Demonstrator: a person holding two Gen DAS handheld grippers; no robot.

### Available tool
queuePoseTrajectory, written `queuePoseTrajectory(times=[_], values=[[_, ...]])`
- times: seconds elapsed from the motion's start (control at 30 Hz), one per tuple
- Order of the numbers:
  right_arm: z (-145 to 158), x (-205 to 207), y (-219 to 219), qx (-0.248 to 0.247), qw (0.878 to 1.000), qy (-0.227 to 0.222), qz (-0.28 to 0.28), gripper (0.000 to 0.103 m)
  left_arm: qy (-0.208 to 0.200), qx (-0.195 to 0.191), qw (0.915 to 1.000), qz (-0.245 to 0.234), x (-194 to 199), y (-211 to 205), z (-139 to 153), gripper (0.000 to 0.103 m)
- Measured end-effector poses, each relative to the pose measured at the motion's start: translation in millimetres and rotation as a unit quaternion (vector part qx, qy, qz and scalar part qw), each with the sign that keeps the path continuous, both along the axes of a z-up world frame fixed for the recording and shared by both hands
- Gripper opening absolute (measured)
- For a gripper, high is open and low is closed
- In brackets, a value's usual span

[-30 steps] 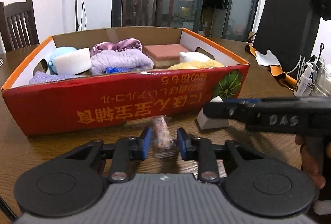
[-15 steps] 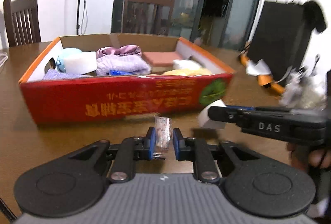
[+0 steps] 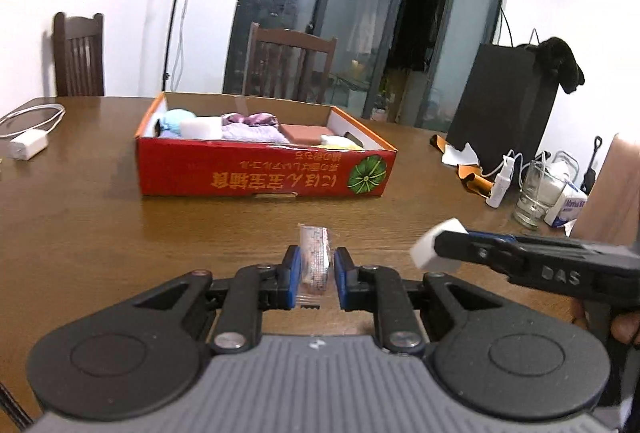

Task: Organize soft objects
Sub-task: 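Lift both held items and carry them over the box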

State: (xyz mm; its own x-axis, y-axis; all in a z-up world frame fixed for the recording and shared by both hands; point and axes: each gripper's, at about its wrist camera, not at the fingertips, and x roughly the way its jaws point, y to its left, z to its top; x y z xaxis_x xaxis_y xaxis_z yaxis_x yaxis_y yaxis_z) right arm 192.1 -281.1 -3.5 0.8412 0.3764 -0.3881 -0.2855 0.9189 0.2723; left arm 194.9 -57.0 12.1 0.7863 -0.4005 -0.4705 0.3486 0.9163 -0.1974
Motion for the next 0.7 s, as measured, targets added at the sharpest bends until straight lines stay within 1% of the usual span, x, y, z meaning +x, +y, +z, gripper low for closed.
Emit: queuePoseTrajectory(times=[0.1, 0.2, 0.4, 0.53, 0.63, 0.7], values=[[3, -18, 5, -0.005, 1.000, -0.005, 0.002, 0.023, 0.001, -0.011, 0.9999, 0.003, -12, 5, 1, 0.019], [7, -32, 9, -0.010, 1.000, -0.011, 0.005, 0.023, -0.008, -0.012, 0.9999, 0.001, -22, 7, 5, 0.019], [11, -41, 9, -0.012, 1.000, -0.016, 0.004, 0.023, -0.028, -0.018, 0.9994, -0.001, -34, 9, 15, 0.019], [13, -36, 6, -0.011, 1.000, -0.015, 0.003, 0.023, -0.028, -0.024, 0.9993, -0.002, -28, 9, 16, 0.019], [17, -22, 6, -0.018, 1.000, -0.018, 0.008, 0.023, -0.021, -0.021, 0.9996, -0.001, -11, 8, 16, 0.019], [22, -11, 6, -0.024, 0.999, -0.025, 0.009, 0.023, -0.024, -0.016, 0.9996, -0.003, 1, 5, 20, 0.019]])
